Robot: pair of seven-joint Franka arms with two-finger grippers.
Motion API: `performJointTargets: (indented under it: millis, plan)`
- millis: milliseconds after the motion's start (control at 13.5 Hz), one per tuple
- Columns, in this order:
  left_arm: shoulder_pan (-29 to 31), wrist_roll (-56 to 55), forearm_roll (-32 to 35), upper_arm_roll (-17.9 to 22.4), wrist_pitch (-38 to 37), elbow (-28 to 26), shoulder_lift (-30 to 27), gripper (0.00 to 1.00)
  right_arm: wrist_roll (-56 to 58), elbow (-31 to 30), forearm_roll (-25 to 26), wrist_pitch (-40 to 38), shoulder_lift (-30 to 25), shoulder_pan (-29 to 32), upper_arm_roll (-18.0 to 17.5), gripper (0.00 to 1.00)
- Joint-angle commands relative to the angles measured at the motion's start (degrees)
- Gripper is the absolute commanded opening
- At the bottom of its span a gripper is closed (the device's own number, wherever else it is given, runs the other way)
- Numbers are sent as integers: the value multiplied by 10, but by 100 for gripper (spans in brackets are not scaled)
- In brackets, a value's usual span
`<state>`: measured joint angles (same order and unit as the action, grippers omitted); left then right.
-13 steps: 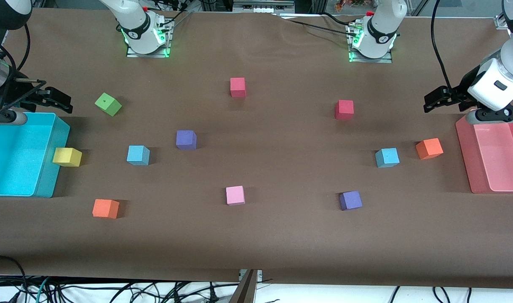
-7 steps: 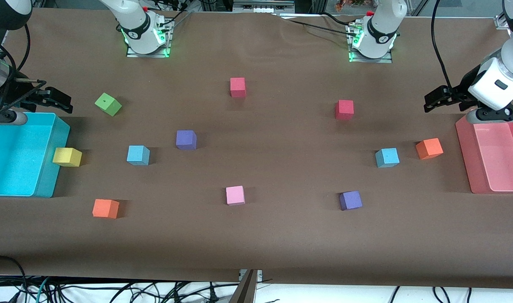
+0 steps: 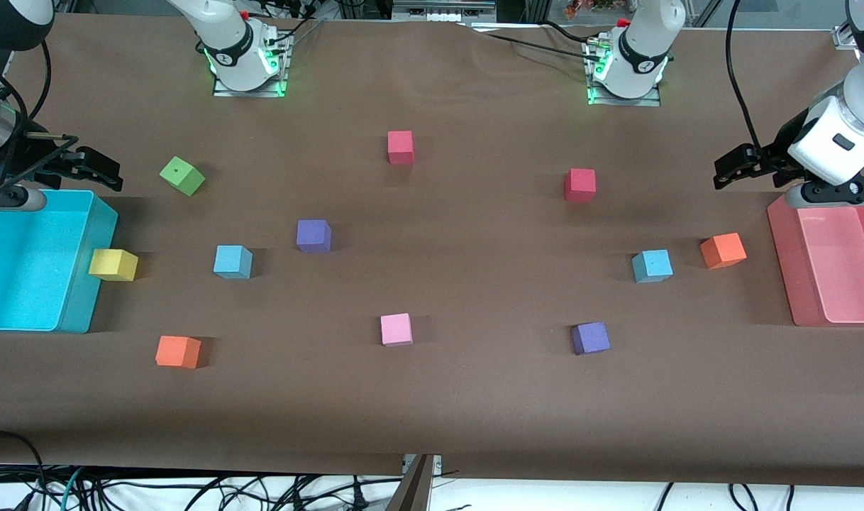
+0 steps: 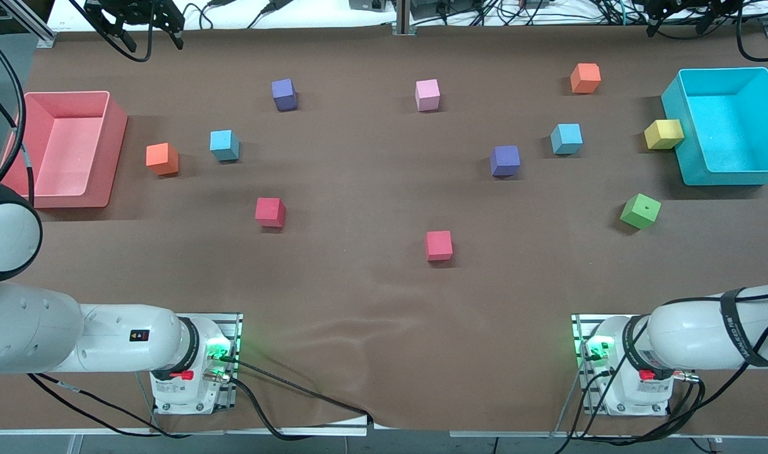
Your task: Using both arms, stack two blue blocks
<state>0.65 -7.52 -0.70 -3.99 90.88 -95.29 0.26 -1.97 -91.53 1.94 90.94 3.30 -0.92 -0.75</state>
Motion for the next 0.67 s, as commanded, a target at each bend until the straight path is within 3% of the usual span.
performJointTargets:
  millis: [0,595]
  plan:
    - [2,-1,12,-5,-1,4,-5,100,-6,-6,2,0,-6,0,-1,100]
    - [2,-2,12,-5,-2,4,-7,100,-1,-4,7,6,23,-1,-1,100]
